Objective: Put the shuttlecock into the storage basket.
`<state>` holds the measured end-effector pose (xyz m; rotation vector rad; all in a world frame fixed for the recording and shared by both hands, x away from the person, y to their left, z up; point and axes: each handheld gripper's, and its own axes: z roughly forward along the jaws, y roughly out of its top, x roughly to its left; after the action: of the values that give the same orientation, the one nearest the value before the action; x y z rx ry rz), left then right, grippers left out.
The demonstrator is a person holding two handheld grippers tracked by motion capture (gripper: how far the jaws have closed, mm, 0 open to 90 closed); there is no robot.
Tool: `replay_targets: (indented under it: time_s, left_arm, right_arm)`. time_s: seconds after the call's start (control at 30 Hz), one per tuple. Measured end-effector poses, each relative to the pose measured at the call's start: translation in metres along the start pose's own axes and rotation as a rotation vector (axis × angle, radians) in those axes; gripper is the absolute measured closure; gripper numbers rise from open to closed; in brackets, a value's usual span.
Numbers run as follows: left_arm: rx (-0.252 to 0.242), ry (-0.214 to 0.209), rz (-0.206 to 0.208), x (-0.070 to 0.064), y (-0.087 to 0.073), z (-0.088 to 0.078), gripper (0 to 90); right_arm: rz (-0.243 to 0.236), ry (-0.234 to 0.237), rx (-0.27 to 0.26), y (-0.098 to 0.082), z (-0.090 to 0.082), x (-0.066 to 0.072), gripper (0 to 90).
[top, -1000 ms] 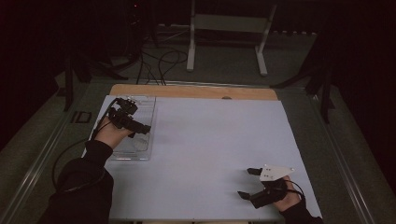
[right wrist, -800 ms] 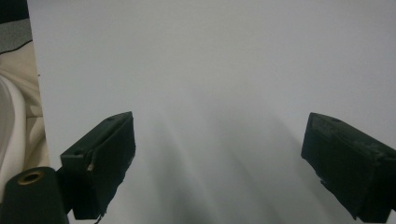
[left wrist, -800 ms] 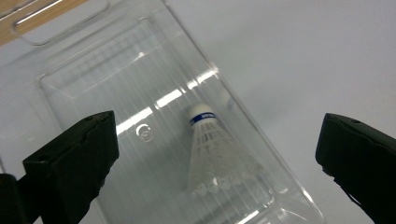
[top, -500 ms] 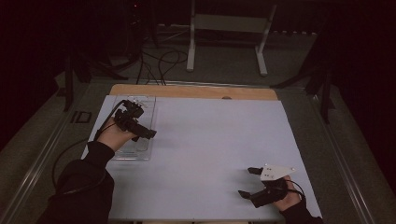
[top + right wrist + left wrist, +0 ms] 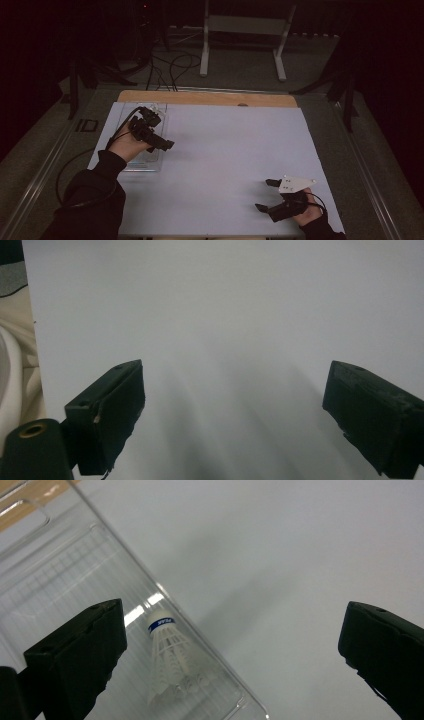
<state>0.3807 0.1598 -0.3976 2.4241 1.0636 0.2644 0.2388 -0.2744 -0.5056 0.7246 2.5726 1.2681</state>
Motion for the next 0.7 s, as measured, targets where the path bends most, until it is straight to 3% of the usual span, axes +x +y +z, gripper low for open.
replay_targets:
  time_s: [0.2, 0.33, 0.7]
  left_arm:
    - [-0.012, -0.045, 0.028, -0.008, 0.004, 0.000, 0.1]
    - [-0.014, -0.109, 0.040, -0.013, 0.005, 0.000, 0.0]
    - [-0.013, -0.152, 0.116, -0.032, 0.010, 0.004, 0.1]
  right_arm:
    - [0.002, -0.002, 0.001, 0.000, 0.000, 0.000, 10.0]
    - [0.002, -0.003, 0.002, 0.000, 0.000, 0.000, 10.0]
    - [0.003, -0.004, 0.001, 0.000, 0.000, 0.000, 10.0]
